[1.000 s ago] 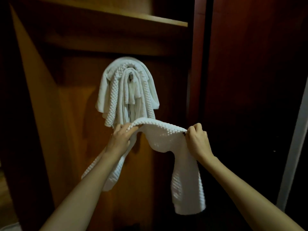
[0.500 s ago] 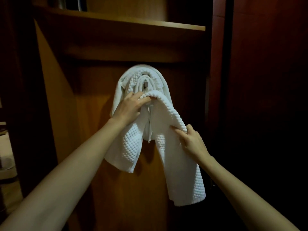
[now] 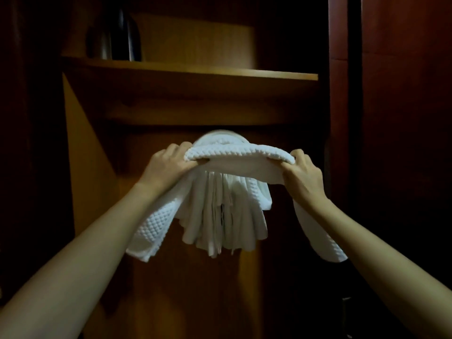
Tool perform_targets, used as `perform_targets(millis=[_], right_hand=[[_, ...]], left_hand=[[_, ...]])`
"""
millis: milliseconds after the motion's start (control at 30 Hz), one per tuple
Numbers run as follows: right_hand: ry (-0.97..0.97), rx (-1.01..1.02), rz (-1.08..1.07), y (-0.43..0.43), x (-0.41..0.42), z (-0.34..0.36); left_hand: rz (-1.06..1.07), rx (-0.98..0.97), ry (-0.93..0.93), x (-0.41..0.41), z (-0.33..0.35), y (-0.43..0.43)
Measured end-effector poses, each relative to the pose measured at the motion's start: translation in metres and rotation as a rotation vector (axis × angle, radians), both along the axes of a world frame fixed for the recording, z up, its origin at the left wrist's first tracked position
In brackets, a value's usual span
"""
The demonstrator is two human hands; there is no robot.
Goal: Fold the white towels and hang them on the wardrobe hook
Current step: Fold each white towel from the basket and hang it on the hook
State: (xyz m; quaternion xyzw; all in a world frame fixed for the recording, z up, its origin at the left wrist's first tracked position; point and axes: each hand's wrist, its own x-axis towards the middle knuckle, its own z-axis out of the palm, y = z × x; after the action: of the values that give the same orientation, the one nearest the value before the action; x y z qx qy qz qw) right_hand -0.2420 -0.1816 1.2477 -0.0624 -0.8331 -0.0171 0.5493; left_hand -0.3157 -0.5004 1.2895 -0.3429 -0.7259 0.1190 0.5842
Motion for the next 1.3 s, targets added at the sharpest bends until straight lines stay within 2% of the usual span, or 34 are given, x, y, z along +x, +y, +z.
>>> perform_targets(millis=[67,167,333,433,533,633,833,967,1200,1300], right_hand=[[0.037,-0.039,-0.001,0.004,-0.012,0.014],[0.043,0.151,-0.090,0.004,-0.028,0.034],[0.224,0.218,-0.028,0.003,-0.061,0.088],[0.208,0.299,-0.073,0.009,-0.086,0.116],[0.178,0.352,-0.108,0.022,-0.118,0.133],[0.230,0.393,-0.052,0.030,-0.148,0.144],[0.298,0.461,-0.036,0.044,-0.200,0.158],[0.275,0.564,0.028,0.066,-0.218,0.144],[0.071,0.513,0.322,0.082,-0.219,0.099],[0.051,0.456,0.358,0.082,-0.211,0.093]], left_hand=[[0.017,-0.027,0.066,-0.013,0.012,-0.003],[0.126,0.045,0.095,-0.027,0.035,0.001],[0.217,0.162,0.140,-0.056,0.070,0.014],[0.199,0.215,0.202,-0.086,0.089,0.014],[0.234,0.173,0.276,-0.119,0.104,0.009],[0.298,0.111,0.396,-0.150,0.113,0.004],[0.284,0.157,0.434,-0.184,0.109,0.023],[0.162,0.149,0.253,-0.203,0.092,0.021],[-0.127,0.099,-0.105,-0.204,0.051,0.008],[-0.246,0.088,-0.186,-0.200,0.040,0.011]])
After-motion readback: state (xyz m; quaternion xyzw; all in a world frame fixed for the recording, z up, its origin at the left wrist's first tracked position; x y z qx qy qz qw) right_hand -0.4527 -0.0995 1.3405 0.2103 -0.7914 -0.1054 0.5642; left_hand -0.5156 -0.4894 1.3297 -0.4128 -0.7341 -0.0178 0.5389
